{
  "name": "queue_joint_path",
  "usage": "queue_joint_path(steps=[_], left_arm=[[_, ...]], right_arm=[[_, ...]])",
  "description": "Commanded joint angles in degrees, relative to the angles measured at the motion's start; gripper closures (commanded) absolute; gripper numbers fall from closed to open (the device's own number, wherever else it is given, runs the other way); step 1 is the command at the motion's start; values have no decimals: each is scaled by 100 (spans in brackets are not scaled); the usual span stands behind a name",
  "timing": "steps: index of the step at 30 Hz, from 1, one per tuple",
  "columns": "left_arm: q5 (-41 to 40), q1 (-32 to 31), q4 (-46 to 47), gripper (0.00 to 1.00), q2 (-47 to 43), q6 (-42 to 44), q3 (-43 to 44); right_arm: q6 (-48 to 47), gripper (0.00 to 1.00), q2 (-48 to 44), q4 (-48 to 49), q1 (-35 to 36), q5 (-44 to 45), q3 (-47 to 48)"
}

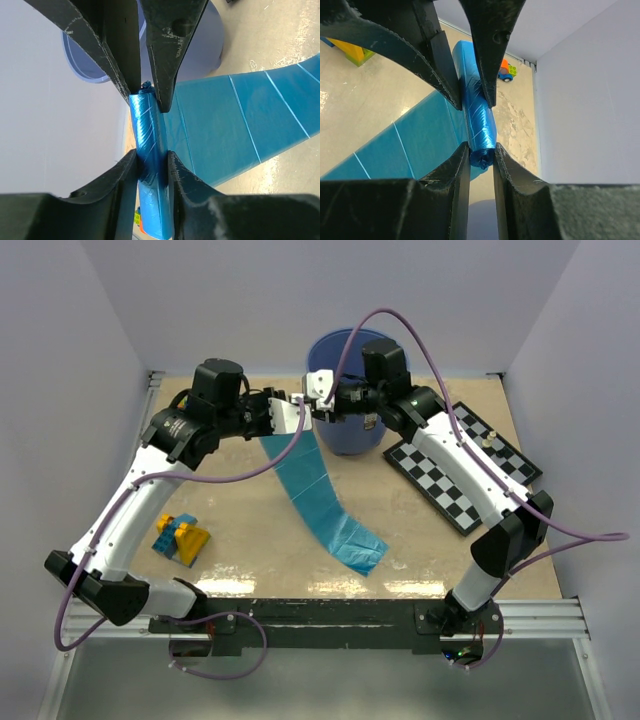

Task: Put the trash bags into the trash bin

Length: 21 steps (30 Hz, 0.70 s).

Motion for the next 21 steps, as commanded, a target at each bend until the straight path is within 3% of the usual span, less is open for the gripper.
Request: queue_joint_path(steps=[1,7,12,16,18,21], left_arm=[[-29,32,35,73,-21,167,-177],[-11,32,97,100,-12,80,-309],[-20,119,482,100,-179,-902,-432],[330,566,1037,100,-372,-2247,-371],[716,900,1046,100,-364,-2872,-309],[1499,1375,1098,100,-399,-3584,-414]], right_arm=[[175,100,-58,273,13,-112,319],[464,100,-67,536,13,-51,231],[1052,97,-32,914,4,28,161],[2027,54,-31,1291,-180,81,196],[2598,42,-101,1616,-320,-164,65],[2908,34,-137,1723,-374,-350,-41]])
